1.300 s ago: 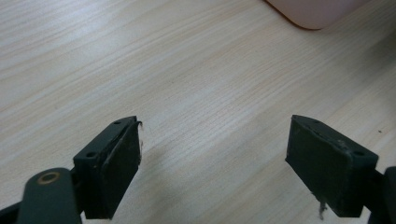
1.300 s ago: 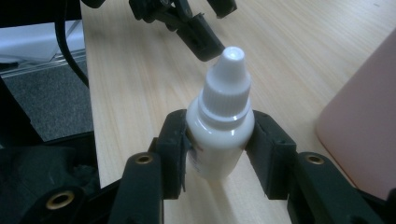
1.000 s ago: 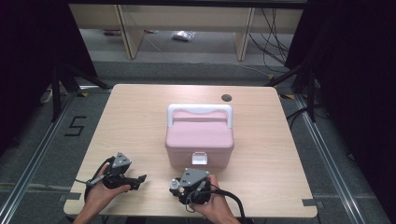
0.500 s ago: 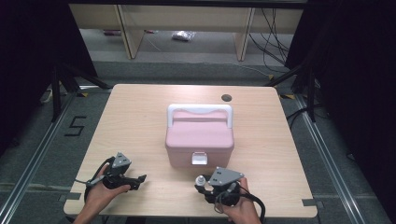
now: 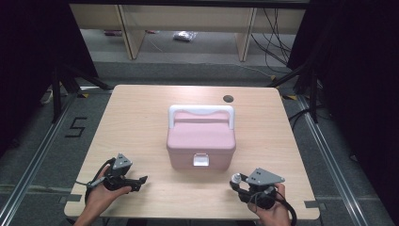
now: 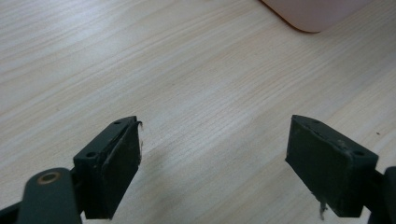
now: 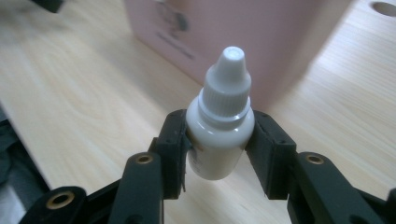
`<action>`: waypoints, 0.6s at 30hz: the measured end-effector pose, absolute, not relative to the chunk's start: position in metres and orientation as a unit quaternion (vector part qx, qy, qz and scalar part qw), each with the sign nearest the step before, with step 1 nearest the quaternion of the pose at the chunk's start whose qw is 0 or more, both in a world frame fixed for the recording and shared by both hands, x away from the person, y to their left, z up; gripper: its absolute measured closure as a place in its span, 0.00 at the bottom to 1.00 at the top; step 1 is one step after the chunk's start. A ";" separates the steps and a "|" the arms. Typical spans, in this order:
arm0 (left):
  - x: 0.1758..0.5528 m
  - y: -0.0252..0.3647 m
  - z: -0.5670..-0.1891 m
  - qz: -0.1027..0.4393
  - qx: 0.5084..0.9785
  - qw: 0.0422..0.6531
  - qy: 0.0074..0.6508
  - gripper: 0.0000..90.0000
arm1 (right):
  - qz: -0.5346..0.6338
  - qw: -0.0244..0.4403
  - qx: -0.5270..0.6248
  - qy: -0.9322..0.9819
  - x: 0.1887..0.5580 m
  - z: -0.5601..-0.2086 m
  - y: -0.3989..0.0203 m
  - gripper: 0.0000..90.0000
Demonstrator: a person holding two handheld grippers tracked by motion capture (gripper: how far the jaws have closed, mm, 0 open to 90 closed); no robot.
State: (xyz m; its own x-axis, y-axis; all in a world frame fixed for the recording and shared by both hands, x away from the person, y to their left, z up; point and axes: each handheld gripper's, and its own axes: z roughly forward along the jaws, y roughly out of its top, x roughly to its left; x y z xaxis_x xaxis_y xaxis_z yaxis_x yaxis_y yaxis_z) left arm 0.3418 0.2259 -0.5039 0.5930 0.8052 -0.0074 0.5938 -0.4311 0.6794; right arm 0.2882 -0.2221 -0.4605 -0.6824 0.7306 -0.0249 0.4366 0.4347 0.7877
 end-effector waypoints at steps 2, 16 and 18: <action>0.342 0.226 -0.504 0.161 0.830 0.327 0.421 0.19 | 0.393 0.196 0.364 0.821 0.291 -0.461 -0.232 0.67; 0.342 0.224 -0.505 0.166 0.821 0.336 0.430 0.19 | 0.362 0.219 0.441 0.792 0.304 -0.470 -0.278 0.67; 0.342 0.224 -0.505 0.166 0.821 0.336 0.431 0.19 | 0.353 0.226 0.442 0.793 0.306 -0.472 -0.282 0.67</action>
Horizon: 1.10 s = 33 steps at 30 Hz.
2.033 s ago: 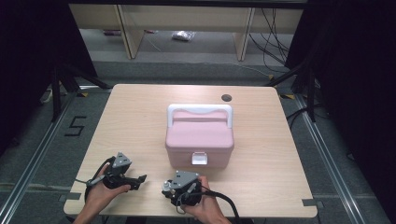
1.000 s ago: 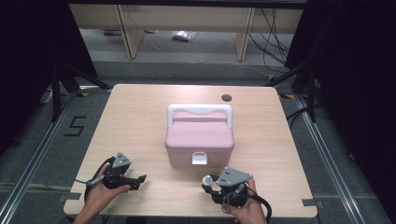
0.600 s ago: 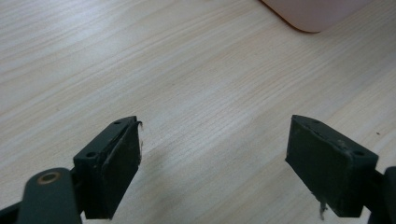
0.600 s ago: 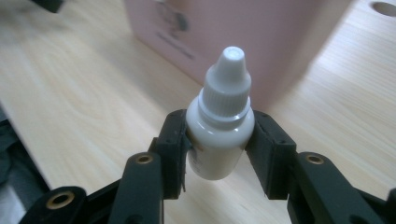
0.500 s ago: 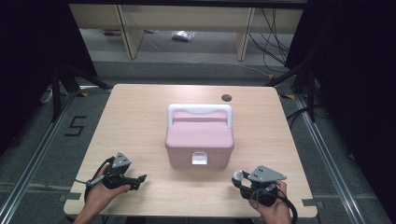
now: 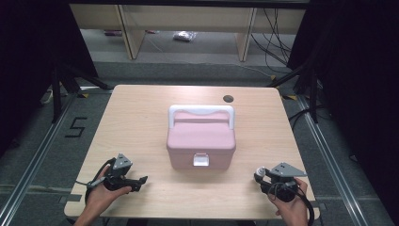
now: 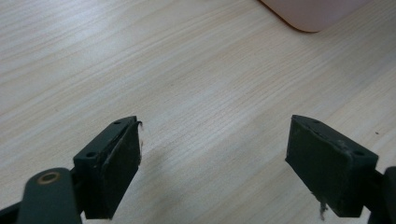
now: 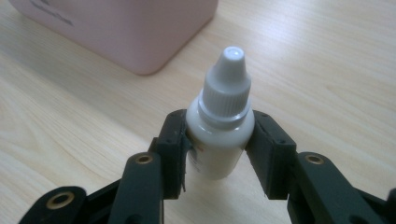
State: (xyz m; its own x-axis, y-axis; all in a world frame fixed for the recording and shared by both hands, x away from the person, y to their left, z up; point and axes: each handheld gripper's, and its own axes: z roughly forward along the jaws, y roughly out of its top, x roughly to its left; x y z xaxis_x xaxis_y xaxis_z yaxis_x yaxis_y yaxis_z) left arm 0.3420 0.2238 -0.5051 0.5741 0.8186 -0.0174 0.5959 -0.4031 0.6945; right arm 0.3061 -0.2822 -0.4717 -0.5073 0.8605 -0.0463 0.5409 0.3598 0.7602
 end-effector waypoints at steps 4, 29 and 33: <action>0.342 0.224 -0.505 0.165 0.821 0.337 0.430 0.19 | 0.344 0.226 0.443 0.796 0.308 -0.477 -0.286 0.67; 0.342 0.224 -0.505 0.164 0.824 0.333 0.428 0.19 | 0.324 0.197 0.462 0.802 0.308 -0.485 -0.285 0.67; 0.342 0.225 -0.504 0.160 0.831 0.326 0.421 0.19 | 0.325 0.194 0.458 0.804 0.308 -0.486 -0.284 0.67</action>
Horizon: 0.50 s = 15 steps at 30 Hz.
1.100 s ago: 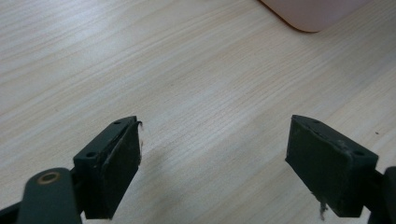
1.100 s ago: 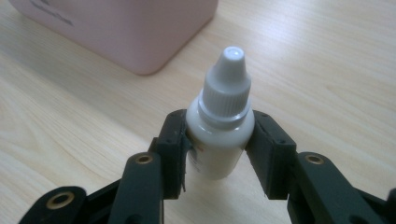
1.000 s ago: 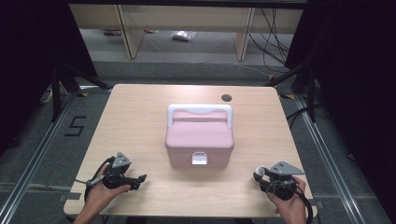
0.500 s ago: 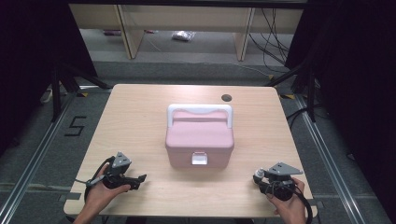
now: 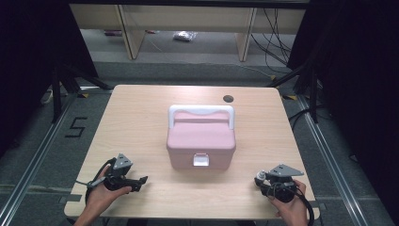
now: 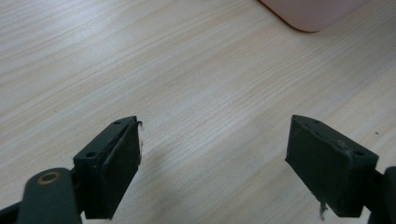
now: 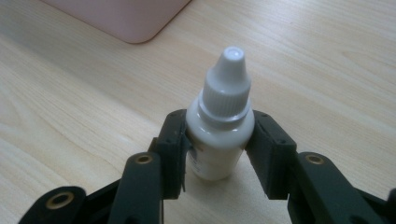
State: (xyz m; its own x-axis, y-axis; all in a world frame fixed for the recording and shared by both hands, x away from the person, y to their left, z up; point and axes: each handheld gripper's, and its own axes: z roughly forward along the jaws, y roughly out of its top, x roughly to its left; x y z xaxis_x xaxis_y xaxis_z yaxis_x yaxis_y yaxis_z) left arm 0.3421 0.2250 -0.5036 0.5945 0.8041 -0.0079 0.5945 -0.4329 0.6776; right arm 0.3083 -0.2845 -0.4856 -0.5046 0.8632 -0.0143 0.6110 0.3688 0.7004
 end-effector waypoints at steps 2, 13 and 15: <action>0.342 0.225 -0.504 0.160 0.832 0.326 0.420 0.19 | 0.325 0.194 0.460 0.804 0.308 -0.486 -0.285 0.67; 0.342 0.225 -0.504 0.158 0.836 0.321 0.416 0.19 | 0.337 0.196 0.474 0.789 0.305 -0.481 -0.288 0.44; 0.342 0.225 -0.504 0.159 0.833 0.325 0.419 0.19 | 0.345 0.195 0.470 0.789 0.305 -0.483 -0.289 0.44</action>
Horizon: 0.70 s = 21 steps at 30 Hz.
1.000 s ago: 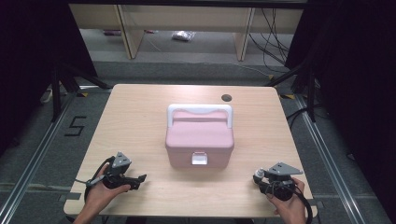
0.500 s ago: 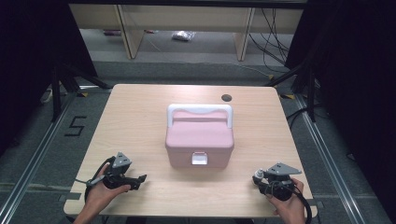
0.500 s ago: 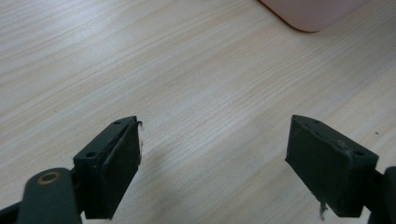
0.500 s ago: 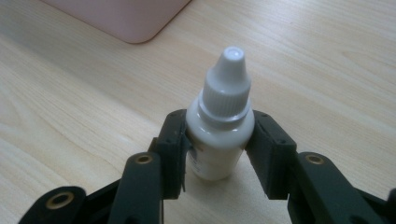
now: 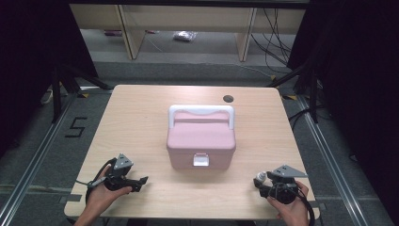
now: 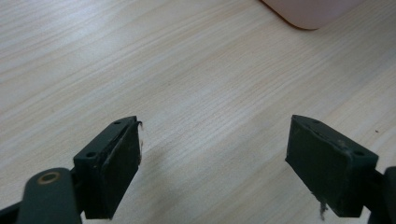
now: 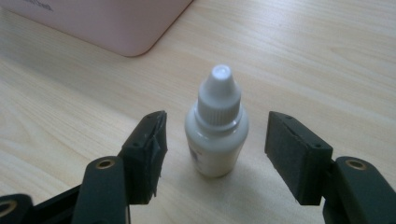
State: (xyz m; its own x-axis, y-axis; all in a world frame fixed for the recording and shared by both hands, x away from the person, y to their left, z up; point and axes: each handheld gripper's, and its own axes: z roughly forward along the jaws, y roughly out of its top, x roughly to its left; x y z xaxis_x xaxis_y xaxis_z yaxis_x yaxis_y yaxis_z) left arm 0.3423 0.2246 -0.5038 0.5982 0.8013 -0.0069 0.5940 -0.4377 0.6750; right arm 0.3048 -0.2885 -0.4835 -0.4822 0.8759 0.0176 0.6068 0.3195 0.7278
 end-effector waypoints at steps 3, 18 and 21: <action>0.342 0.225 -0.503 0.158 0.833 0.324 0.420 0.19 | 0.349 0.195 0.490 0.775 0.299 -0.483 -0.291 0.41; 0.353 0.223 -0.486 0.142 0.842 0.337 0.397 0.24 | 0.364 0.194 0.523 0.746 0.274 -0.483 -0.295 0.38; 0.355 0.221 -0.479 0.142 0.845 0.342 0.386 0.24 | 0.360 0.190 0.520 0.751 0.270 -0.484 -0.294 0.39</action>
State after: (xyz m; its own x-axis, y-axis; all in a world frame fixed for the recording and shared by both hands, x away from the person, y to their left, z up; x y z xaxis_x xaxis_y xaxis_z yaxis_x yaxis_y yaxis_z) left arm 0.3551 0.2207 -0.4786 0.6624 0.7488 -0.0241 0.5551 -0.4689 0.6871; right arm 0.2704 -0.2944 -0.4836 -0.3881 0.9173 0.0895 0.6440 0.2004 0.7383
